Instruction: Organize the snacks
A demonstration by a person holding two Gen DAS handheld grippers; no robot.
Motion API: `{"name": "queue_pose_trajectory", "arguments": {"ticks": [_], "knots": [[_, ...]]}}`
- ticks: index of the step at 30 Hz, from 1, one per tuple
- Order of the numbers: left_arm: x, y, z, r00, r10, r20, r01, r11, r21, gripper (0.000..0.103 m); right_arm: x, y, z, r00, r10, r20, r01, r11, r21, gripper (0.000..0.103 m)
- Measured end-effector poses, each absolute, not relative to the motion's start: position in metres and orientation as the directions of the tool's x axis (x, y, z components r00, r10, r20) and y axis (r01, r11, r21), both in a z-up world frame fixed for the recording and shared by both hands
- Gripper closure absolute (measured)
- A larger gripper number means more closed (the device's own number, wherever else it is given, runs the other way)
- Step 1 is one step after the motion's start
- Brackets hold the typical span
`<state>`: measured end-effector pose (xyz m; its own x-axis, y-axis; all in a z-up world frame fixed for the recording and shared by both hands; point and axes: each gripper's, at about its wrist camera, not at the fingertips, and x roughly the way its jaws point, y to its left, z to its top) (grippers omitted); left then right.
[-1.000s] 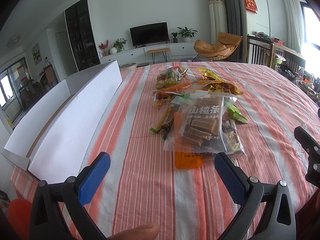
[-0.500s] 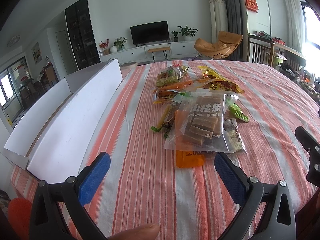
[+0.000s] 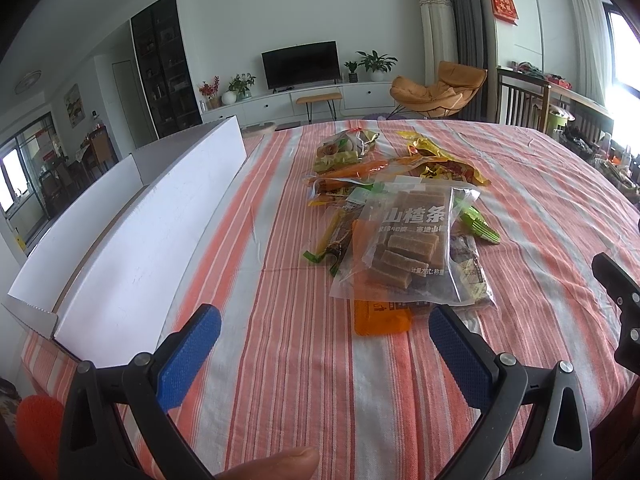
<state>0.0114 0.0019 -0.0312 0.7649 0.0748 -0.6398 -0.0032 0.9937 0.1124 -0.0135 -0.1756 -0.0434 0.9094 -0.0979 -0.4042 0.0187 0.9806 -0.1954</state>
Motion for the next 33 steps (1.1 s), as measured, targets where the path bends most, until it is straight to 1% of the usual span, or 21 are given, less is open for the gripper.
{"name": "queue_pose_trajectory", "arguments": {"ticks": [5,10,13,33], "knots": [[0.016,0.002,-0.034,0.755,0.075,-0.651,-0.002,0.994,0.111,0.000,-0.014,-0.175,-0.044,0.908,-0.096,-0.407,0.017,0.981,-0.194,0.001],[0.021,0.004,-0.043,0.709,0.060,-0.702,0.007,0.996,0.092,0.000,-0.012,-0.174,-0.050,0.899,-0.085,-0.429,0.005,0.983,-0.184,0.001],[0.023,0.004,-0.046,0.693,0.057,-0.719,0.010,0.996,0.089,0.000,-0.011,-0.174,-0.052,0.894,-0.081,-0.440,0.000,0.984,-0.181,0.001],[0.025,0.003,-0.055,0.669,0.064,-0.741,0.016,0.995,0.100,0.000,-0.008,-0.176,-0.050,0.879,-0.069,-0.471,-0.024,0.982,-0.189,0.001]]}}
